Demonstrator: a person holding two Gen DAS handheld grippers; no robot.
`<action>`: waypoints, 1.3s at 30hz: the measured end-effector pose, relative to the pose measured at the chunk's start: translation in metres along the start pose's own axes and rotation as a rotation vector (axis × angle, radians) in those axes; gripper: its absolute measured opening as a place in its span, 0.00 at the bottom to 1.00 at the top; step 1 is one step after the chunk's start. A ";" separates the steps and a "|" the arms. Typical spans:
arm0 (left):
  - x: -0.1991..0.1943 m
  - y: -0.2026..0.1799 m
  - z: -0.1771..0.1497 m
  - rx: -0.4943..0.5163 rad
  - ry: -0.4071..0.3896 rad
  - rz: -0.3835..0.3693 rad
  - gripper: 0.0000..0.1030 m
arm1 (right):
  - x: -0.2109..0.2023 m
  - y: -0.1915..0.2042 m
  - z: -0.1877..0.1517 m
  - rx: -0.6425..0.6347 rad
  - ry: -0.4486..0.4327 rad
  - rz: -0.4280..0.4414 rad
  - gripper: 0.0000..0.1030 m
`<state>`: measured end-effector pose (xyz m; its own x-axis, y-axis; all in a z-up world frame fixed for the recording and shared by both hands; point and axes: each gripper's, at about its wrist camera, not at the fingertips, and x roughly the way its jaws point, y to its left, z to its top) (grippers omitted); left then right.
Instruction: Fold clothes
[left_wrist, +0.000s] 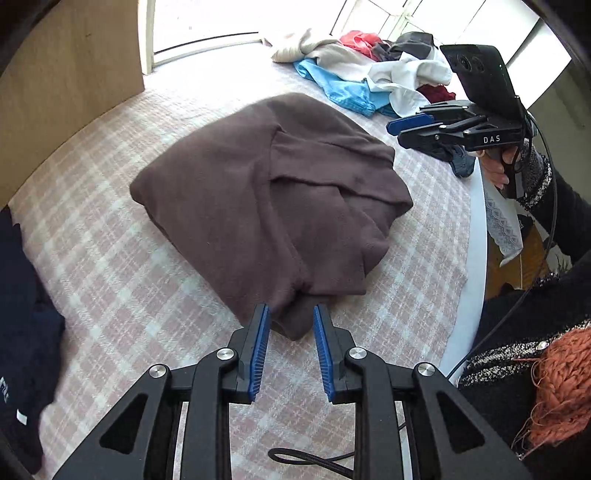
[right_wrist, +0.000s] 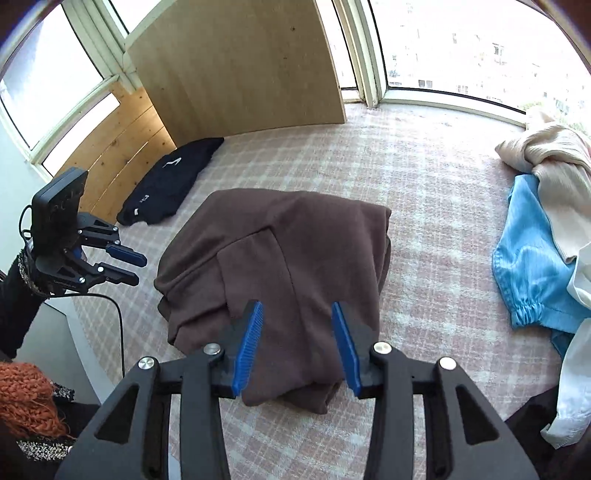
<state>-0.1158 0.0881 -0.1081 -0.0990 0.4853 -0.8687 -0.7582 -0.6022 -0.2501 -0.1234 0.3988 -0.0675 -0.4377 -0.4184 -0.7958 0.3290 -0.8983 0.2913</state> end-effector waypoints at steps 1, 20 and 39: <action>-0.007 0.002 0.007 -0.004 -0.037 0.019 0.24 | 0.007 0.000 0.009 0.009 -0.008 -0.013 0.38; 0.017 0.067 -0.006 -0.609 -0.147 0.009 0.66 | 0.032 -0.033 0.010 0.188 -0.013 -0.177 0.73; 0.073 0.050 0.013 -0.567 0.017 0.030 0.55 | 0.083 -0.023 -0.008 0.161 0.116 0.016 0.37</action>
<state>-0.1691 0.1018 -0.1782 -0.1015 0.4556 -0.8844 -0.2902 -0.8639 -0.4117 -0.1601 0.3861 -0.1445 -0.3313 -0.4228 -0.8435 0.1926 -0.9054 0.3782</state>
